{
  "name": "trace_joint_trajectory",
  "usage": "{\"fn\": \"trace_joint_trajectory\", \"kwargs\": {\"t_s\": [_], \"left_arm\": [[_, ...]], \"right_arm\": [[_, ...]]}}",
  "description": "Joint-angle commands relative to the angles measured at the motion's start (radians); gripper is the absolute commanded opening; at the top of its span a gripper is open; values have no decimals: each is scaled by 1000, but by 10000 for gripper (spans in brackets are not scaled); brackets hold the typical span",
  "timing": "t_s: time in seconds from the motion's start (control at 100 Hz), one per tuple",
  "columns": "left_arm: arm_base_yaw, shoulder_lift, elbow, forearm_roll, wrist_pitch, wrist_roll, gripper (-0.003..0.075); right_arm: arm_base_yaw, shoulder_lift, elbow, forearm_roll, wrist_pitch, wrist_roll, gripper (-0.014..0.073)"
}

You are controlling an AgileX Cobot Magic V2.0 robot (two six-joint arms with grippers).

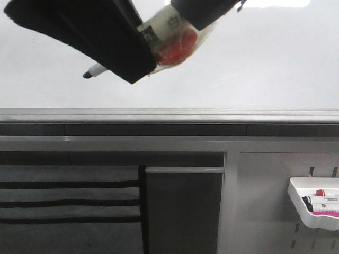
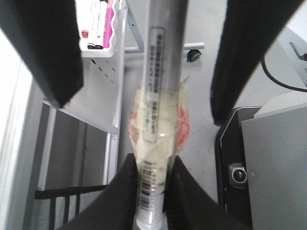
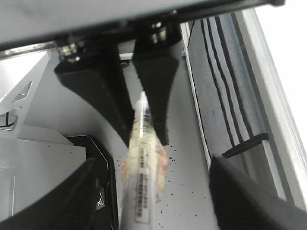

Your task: Write number 3 on whiteboard

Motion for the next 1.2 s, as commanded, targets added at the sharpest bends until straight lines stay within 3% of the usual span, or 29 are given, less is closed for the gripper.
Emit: {"fn": "trace_joint_trajectory", "kwargs": {"t_s": [0.0,0.13,0.27,0.49,0.85,1.19], "left_arm": [[-8,-45,-33,-42,-60,12,-20],[-8,-72,-33,-42,-66,29,-20],[-8,-76,-33,-42,-66,33,-20],[-8,-76,-33,-42,-66,33,-20],[-8,-76,-33,-42,-66,33,-20],[-8,-76,-33,-42,-66,33,-20]], "right_arm": [[2,-16,-34,40,-14,-14,438],[2,-18,-34,46,3,-23,438],[2,-22,-34,138,4,-109,433],[-20,-26,-34,136,11,-118,272],[-44,-46,-36,136,19,-118,228],[-44,-46,-36,141,23,-118,23]]}}
